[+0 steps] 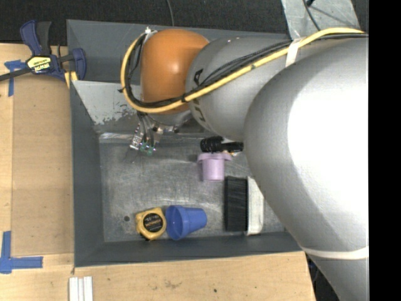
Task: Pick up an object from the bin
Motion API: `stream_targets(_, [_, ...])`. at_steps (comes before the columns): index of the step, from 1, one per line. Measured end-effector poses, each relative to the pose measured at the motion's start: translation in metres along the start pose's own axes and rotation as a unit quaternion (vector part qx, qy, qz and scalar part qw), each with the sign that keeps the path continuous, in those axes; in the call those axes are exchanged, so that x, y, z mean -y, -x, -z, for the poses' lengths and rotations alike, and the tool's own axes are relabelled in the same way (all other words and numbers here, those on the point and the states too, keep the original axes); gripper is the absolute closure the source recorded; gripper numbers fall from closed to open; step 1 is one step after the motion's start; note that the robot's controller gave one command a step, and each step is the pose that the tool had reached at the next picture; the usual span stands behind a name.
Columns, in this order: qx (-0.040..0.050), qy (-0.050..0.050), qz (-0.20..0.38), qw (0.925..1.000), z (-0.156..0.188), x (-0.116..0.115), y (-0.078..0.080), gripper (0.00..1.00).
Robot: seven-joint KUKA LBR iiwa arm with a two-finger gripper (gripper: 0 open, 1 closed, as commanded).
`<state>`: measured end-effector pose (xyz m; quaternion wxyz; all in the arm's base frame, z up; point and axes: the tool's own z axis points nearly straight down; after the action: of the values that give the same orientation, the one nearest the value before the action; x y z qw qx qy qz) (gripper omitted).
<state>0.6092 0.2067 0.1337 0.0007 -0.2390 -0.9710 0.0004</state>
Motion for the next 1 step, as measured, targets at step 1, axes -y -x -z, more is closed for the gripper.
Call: stream_targets(1, [0.001,0.001,-0.007,1.0,0.0204,-0.0036,0.0037,1.0])
